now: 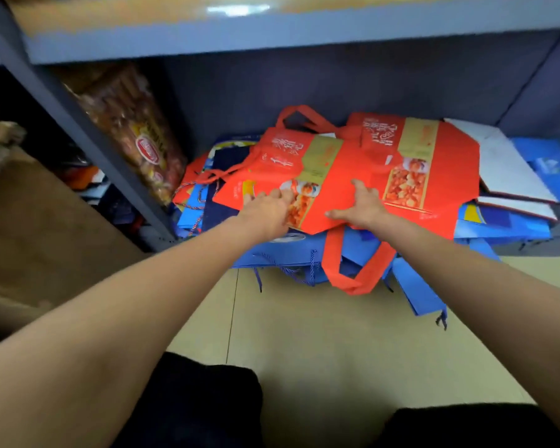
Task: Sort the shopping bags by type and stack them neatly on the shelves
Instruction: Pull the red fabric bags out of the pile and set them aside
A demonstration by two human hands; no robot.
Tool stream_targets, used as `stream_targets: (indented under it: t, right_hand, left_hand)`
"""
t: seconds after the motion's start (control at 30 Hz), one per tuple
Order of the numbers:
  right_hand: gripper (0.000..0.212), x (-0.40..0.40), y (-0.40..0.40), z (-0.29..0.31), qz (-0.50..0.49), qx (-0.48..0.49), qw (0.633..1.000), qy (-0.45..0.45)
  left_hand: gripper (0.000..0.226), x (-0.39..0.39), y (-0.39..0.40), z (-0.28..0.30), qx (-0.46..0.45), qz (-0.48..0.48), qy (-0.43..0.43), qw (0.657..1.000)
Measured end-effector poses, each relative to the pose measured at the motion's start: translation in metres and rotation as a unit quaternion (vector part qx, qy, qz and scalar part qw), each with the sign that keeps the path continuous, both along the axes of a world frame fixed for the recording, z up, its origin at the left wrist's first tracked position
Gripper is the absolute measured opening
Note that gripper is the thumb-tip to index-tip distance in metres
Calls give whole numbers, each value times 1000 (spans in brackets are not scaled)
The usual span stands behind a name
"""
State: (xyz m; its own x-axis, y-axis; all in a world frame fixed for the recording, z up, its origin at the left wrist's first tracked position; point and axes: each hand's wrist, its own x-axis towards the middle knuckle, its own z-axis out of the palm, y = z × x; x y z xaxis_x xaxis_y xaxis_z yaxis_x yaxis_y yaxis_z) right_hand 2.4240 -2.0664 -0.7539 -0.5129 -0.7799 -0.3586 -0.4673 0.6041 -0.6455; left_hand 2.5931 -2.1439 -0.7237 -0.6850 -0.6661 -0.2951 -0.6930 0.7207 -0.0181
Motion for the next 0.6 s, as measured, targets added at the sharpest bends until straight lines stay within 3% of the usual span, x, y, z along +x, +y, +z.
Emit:
stream_targets:
  t: [0.17,0.27,0.37,0.5,0.6]
  right_hand:
    - [90,1,-12,-14,-131,-47,990,-6]
    - [83,-6,-23,-13,-221,-98,964,-113]
    - [74,-7,-28,-7,-231,-145,942,-197]
    - [58,-22,-6,12,-238,-160,941,-181]
    - [47,-68,31,25,-313,-172,929,-95]
  left_hand:
    - [65,7,-5,0,-20,-19,-12,1000]
    - [64,6,-10,4,-23,-21,-21,999]
    - [67,0,-10,12,-18,-32,-25,999]
    - [67,-8,-3,33,-14,-76,-10,997]
    - [64,-15,11,44,-34,-103,10,994]
